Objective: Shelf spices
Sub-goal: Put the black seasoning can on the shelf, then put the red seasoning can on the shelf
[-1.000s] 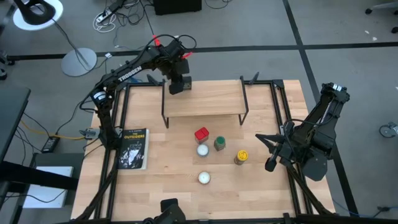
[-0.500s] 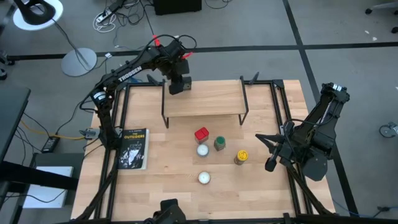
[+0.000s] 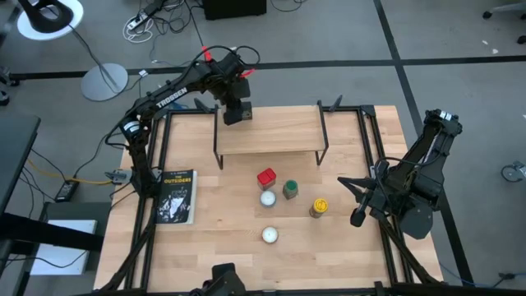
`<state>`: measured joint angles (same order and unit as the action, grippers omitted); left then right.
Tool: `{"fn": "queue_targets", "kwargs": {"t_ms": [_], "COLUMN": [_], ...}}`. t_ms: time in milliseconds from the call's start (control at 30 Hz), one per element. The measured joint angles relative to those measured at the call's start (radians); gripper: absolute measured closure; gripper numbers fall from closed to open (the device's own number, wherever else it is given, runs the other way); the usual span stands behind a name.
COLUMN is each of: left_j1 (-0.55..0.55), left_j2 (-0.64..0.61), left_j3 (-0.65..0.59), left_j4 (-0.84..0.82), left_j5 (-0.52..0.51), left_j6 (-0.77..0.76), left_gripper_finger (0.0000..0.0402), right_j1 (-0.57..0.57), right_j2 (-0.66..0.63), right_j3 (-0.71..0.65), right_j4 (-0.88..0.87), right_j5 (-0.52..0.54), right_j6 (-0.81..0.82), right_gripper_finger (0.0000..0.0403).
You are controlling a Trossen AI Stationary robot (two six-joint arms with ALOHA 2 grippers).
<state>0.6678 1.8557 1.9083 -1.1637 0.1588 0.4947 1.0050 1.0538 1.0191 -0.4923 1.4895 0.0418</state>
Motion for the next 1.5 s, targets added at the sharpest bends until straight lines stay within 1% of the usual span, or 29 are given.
{"fn": "queue_targets", "kwargs": {"t_ms": [433,833,1000,1233,1367,1500], "left_j1": [0.000,-0.003,-0.013,-0.052,-0.121,-0.220], "left_j2": [-0.001,-0.003,-0.003,-0.003,-0.005,-0.005], "left_j3": [0.008,0.017,0.078,0.233,0.301,0.309], "left_j4": [0.035,0.032,0.030,-0.027,-0.060,-0.063], "left_j5": [0.011,0.011,0.011,0.010,0.012,-0.034], "left_j6": [-0.002,-0.004,-0.006,-0.032,-0.069,-0.123], "left_gripper_finger": [0.0229,0.0229,0.0229,0.0229,0.0229,0.0228], "right_j1": [0.000,0.000,0.000,0.000,0.000,0.000], "right_j2": [0.000,0.000,0.000,0.000,0.000,0.000], "right_j3": [0.000,0.000,0.000,0.000,0.000,0.000], "right_j4": [0.000,0.000,0.000,-0.001,0.000,-0.001], "right_j5": [0.000,0.000,0.000,0.000,0.000,0.000], "right_j6": [0.000,0.000,0.000,0.000,0.000,0.000], "right_gripper_finger": [0.0400,0.0399,0.0397,0.0399,0.0396,0.0400]}}
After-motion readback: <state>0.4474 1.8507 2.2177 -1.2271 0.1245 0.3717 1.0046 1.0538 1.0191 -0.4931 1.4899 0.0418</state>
